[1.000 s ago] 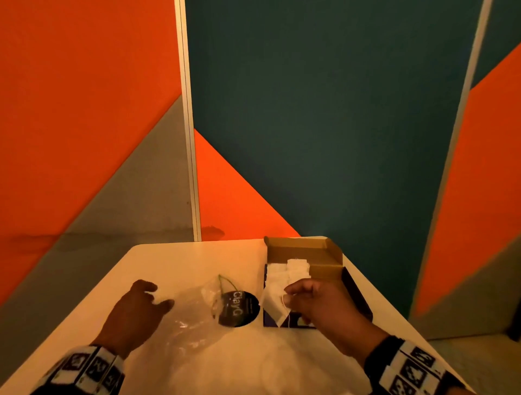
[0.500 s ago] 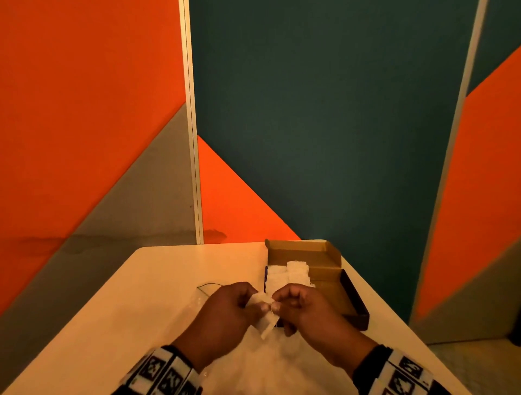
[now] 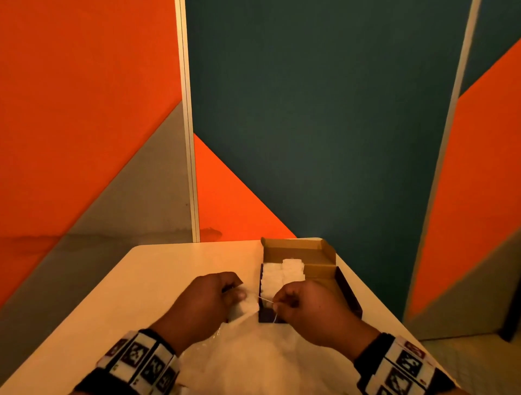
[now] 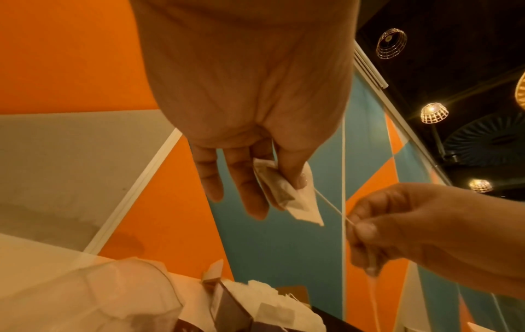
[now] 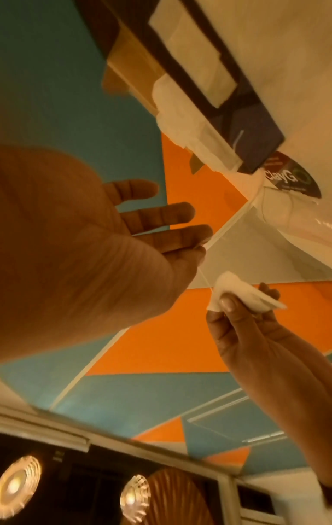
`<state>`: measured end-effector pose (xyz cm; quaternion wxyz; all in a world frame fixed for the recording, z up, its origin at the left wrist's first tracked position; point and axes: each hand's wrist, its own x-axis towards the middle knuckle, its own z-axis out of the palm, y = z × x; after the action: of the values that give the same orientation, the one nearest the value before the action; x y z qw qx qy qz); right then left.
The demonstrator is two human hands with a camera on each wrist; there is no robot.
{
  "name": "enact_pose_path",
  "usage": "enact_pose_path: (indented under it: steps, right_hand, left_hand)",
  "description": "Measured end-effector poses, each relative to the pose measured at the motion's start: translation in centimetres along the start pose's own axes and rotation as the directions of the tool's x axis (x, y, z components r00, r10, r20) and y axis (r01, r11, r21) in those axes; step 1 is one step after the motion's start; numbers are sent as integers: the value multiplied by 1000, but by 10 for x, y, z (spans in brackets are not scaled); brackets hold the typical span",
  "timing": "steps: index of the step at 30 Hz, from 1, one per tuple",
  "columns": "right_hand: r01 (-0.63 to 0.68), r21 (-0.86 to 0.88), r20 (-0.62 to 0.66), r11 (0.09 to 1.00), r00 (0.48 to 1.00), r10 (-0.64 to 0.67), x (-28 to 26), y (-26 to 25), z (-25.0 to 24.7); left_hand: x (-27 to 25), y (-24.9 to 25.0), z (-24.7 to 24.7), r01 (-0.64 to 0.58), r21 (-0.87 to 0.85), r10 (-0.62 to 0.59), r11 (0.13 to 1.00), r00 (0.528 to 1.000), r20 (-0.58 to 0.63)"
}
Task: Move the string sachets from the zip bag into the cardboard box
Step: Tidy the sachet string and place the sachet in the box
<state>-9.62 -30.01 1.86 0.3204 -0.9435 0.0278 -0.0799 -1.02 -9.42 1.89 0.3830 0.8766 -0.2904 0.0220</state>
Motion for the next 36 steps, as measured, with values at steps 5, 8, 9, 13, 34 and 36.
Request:
enact_pose_path:
  steps: [5,8,9,13,34,36]
  right_hand:
    - [-77,-113,57,991,995,84,3,10,-10]
    - [-140,-169,70,976,986,154,6,22,-9]
    - [-141,-199,69,970,985,158,7,23,-8]
    - [-3,-70,93,998,996,9,7,6,3]
    - [56,158,73,986,995,-69,18,-11,27]
    - [53,186,66,981,996,-66,19,-7,22]
  left_hand:
    - [7,-11,-25,26,51,-19,998,992,-126]
    - [9,-17,-37,80,76,-64,994,979,-191]
    - [9,-17,-38,91,103,-70,990,978,-196]
    - [3,-5,-16,23,202,-8,979,997,-76]
    - [-7,12,1,-26,107,28,994,999,-19]
    - [-6,5,-4,-4,100,7,995,1000,-26]
